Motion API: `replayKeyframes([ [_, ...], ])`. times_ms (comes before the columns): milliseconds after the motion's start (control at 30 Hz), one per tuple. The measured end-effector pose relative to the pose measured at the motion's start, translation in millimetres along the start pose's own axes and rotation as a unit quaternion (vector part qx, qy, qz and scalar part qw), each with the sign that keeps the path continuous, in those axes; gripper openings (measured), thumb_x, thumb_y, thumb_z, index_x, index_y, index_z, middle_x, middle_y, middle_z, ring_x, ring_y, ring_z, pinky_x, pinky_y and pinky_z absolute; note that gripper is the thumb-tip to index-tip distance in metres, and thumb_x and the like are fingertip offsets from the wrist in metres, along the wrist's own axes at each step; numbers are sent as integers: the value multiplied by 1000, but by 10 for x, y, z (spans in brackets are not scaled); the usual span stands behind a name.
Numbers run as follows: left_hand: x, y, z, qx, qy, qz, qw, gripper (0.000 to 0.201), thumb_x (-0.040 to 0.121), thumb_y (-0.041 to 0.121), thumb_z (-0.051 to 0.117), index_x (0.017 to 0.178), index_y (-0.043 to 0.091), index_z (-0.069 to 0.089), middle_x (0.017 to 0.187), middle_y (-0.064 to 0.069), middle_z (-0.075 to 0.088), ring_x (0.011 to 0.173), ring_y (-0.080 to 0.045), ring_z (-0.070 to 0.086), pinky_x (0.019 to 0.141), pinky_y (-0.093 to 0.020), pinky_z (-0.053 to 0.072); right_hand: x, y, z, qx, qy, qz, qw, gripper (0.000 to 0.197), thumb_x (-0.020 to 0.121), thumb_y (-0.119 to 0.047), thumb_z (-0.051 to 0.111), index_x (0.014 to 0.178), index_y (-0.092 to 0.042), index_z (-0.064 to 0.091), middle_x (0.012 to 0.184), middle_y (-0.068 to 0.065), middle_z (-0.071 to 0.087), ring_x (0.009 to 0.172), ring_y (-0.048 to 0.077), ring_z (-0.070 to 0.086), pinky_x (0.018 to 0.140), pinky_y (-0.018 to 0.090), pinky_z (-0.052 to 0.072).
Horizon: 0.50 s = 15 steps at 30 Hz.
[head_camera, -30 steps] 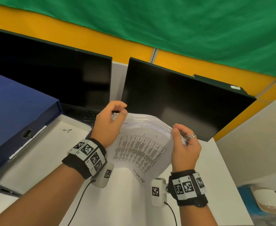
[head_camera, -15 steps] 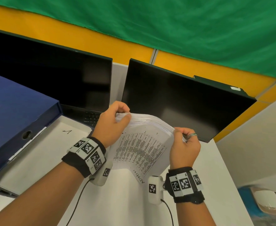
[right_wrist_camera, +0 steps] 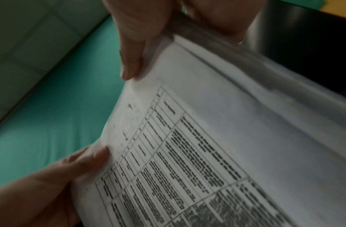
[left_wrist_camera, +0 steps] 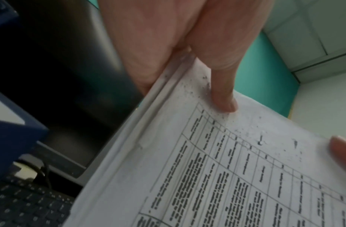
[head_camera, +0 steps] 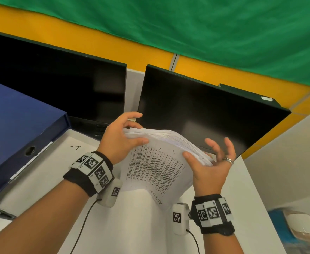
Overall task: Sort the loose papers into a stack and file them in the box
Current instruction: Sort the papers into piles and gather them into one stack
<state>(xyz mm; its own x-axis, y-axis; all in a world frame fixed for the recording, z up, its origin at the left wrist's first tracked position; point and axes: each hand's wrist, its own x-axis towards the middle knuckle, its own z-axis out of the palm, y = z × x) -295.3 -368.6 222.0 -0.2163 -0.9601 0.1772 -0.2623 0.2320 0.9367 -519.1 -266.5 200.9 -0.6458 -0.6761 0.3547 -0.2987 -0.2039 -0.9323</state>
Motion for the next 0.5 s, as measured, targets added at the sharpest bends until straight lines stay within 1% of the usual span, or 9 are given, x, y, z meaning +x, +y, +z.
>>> replayKeyframes([
  [67,17,-5,-29,22,-5,11,1000,67,68,20,88,125,33,56,98,12,68,96,-5,65,90,-30,54,-30,69,-42,39,-15,55,998,86,64,-18,88,134,-36,43,116,-6,68,110,18,65,92,37,54],
  [133,41,38,-62,76,-29,30,996,62,69,21,87,124,33,59,100,14,68,97,-4,63,92,-33,54,-53,82,-43,14,-44,96,994,47,72,-16,83,110,-34,62,97,-9,73,93,16,71,77,36,62],
  [200,69,128,-85,182,-62,53,980,58,73,29,84,124,35,58,108,14,66,103,-7,61,96,-38,52,-48,48,-21,-30,-68,94,993,19,77,-18,79,90,-27,68,81,-12,73,80,9,72,71,36,62],
  [300,116,328,-28,406,-96,130,900,76,72,54,75,139,43,40,141,14,49,135,-15,38,113,-52,31,36,-145,-6,-22,-87,46,995,14,80,-12,78,81,-21,68,73,-18,72,70,0,69,66,20,60],
  [367,137,482,52,462,-115,194,858,74,72,63,69,137,44,38,146,16,39,144,-17,24,116,-59,19,98,-340,1,-45,-128,-27,990,17,80,-8,78,80,-22,67,72,-22,70,69,-5,67,62,9,51],
  [400,148,536,98,464,-130,218,849,61,76,62,66,130,43,46,138,15,47,141,-16,31,114,-55,25,137,-437,4,-63,-150,-61,985,17,79,-9,78,81,-22,68,73,-22,70,71,-5,67,62,7,49],
  [433,150,594,129,450,-145,225,852,43,80,60,63,117,41,52,120,15,58,128,-16,46,103,-42,38,181,-514,4,-85,-165,-85,979,14,79,-12,79,84,-20,69,75,-19,71,73,-4,67,63,8,49],
  [467,154,631,150,424,-154,206,868,26,84,57,61,103,40,54,96,15,62,108,-14,58,81,-30,43,228,-573,8,-98,-168,-99,976,15,79,-16,80,89,-18,69,79,-16,71,77,-2,68,66,10,51],
  [500,153,650,158,393,-157,179,888,18,86,53,62,91,39,52,77,15,58,88,-12,61,65,-26,38,272,-597,3,-103,-160,-103,976,21,78,-20,81,95,-18,68,88,-12,71,83,0,68,71,15,54],
])
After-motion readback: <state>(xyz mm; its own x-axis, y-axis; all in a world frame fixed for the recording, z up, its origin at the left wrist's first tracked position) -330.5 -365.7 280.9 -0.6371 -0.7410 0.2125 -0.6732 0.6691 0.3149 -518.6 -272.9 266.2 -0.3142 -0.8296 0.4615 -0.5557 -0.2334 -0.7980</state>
